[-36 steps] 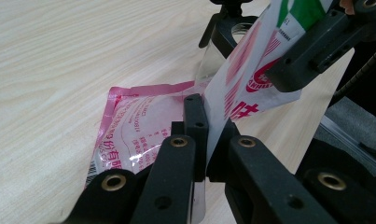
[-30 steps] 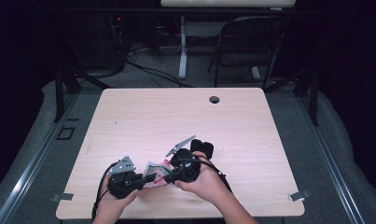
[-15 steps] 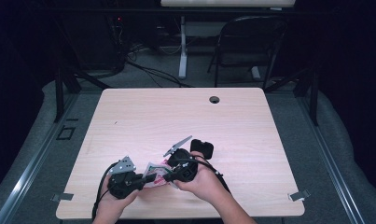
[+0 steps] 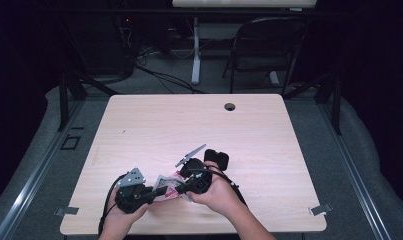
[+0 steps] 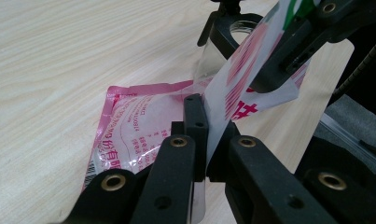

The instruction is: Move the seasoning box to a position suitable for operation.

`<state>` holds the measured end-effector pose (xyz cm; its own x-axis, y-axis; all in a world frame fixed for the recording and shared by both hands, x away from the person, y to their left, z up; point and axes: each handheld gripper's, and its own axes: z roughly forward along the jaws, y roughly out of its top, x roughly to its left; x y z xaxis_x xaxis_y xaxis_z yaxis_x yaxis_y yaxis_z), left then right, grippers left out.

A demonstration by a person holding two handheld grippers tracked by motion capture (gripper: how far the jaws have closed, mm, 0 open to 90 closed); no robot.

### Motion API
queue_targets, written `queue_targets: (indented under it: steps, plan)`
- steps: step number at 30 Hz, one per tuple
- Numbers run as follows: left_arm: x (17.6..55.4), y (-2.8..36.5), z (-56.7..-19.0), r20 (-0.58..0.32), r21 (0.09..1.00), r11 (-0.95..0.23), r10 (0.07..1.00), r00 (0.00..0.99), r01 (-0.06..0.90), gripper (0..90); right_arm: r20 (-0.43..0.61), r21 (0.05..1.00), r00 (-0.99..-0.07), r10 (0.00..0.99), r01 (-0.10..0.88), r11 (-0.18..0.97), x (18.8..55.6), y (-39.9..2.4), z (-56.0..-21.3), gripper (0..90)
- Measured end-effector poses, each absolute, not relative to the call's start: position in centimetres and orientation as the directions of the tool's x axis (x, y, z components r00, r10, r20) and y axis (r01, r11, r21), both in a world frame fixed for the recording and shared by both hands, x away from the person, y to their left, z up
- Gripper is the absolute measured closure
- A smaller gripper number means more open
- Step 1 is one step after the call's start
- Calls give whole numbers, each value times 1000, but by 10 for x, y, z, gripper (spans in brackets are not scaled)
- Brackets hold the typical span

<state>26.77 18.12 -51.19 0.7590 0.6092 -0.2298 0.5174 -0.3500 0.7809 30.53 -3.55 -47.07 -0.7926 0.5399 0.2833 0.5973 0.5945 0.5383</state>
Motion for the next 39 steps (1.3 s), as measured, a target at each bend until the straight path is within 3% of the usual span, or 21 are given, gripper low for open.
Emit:
queue_targets:
  steps: [6,8,19,23,32,39]
  plan:
    - [266,183,-512,-200,784,-365,617,761,502,817,294,538,-795,531,597,595,305,-36,-470,900]
    - [266,184,-512,-182,785,-372,625,759,495,735,299,538,-796,527,597,595,305,-36,-469,900]
    - [258,197,-517,-136,787,-388,651,747,481,511,292,535,-808,513,582,612,305,-36,-467,900]
    - [256,199,-520,-139,780,-393,650,747,487,490,292,535,-807,513,583,612,305,-35,-467,900]
    - [258,199,-538,-105,759,-432,657,746,487,347,297,538,-804,516,587,605,305,-34,-466,900]
    - [260,195,-554,-68,740,-475,653,755,477,334,290,537,-811,509,577,615,306,-34,-465,900]
